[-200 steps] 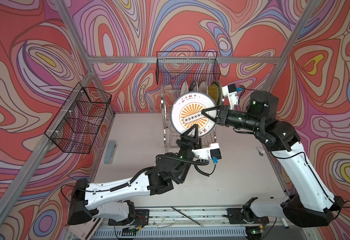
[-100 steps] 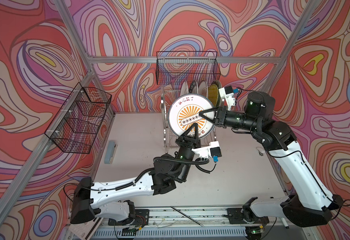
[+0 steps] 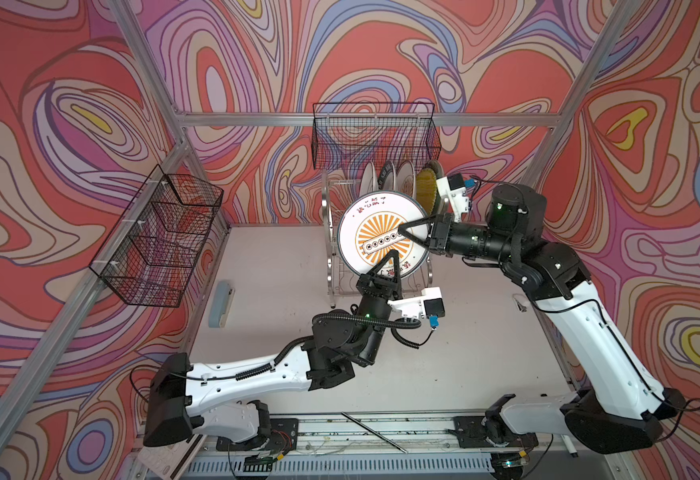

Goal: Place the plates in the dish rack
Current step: 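Lower the plate into a rack slot with the right gripper while the left steadies it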

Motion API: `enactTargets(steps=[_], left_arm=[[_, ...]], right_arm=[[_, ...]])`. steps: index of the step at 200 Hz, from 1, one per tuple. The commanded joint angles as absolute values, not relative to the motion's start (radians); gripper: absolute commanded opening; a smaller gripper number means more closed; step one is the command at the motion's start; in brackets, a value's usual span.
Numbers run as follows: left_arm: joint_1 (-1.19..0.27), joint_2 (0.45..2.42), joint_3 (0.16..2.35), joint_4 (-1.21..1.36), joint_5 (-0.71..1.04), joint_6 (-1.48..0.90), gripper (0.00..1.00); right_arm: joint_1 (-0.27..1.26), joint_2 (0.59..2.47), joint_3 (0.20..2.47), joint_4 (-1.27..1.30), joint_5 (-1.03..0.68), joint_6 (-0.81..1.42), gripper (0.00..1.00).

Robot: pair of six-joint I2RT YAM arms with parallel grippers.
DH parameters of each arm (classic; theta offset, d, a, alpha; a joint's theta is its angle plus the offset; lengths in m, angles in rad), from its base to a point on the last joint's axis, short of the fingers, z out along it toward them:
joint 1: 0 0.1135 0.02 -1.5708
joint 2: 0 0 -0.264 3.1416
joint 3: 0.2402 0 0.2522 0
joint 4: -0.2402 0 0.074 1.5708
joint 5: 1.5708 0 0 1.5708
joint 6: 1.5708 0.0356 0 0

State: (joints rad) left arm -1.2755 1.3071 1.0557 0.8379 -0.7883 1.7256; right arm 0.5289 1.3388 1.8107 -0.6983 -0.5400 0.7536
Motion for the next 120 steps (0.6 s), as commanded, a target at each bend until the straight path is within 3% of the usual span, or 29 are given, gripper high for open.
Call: enactTargets(steps=[1, 37, 85, 120], left_arm=[[-1.269, 1.282, 1.094, 0.918, -0.840, 1.621, 0.00], [-1.244, 1.226, 1.143, 0.699, -0.850, 1.406, 0.00], [-1.145, 1.172, 1.276, 0.206, -0.818, 1.017, 0.00], [-1.091, 1.148, 1.327, 0.071, -0.760, 0.879, 0.00]], right_arm=[[0.529, 1.308, 1.801, -0.605, -0.584, 0.769, 0.11], [0.530, 1.298, 1.801, -0.610, -0.568, 0.759, 0.24], [0.529, 1.282, 1.795, -0.601, -0.524, 0.752, 0.32], [0.529, 1.275, 1.814, -0.601, -0.525, 0.739, 0.38]])
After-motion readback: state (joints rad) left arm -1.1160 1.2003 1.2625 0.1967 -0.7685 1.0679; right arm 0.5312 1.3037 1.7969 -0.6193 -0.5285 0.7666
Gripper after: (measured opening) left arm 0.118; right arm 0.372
